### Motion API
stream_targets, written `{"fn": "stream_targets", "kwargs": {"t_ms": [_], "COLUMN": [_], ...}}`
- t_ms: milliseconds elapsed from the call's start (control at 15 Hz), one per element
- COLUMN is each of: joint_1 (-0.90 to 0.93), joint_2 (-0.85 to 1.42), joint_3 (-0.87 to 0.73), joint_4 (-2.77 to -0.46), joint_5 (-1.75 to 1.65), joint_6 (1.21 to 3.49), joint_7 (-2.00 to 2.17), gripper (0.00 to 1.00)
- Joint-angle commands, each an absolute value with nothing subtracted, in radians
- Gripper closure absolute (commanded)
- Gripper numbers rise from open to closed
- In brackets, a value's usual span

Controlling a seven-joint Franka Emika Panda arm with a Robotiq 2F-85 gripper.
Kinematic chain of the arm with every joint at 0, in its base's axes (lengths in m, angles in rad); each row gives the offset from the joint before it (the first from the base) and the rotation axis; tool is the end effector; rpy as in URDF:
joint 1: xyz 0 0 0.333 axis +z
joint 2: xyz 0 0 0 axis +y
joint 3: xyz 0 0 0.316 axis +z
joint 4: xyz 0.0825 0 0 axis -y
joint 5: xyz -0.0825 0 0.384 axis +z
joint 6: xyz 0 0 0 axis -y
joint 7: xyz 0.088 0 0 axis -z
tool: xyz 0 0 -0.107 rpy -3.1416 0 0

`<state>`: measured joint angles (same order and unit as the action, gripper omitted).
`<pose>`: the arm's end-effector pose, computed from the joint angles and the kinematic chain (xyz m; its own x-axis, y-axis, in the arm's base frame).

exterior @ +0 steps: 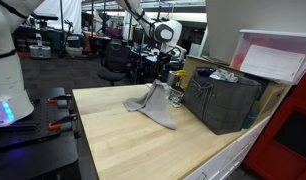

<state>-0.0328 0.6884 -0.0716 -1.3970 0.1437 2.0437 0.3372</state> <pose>0.7209 -0.0574 0.2979 0.8794 -0.4716 -0.0655 -0.4753 -0.8777 -0.0614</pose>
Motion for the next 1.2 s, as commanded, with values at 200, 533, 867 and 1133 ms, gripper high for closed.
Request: {"fn": "stream_targets", "kwargs": {"t_ms": [200,533,867,1133], "joint_1": [-0.049,-0.112,-0.185,-0.23], "joint_2": [0.735,0.678,0.66,0.67], "joint_3": [-0.089,-0.077,-0.029,-0.001], "joint_4": [-1.337,-1.469,-1.597,-1.682], "joint_5": [0.134,0.181,0.295,0.383], "joint_6": [2.006,2.029,2.039,2.031], "joint_7": [0.338,0.28,0.118,0.014], "gripper": [0.36,0.0,0.0,0.0]}}
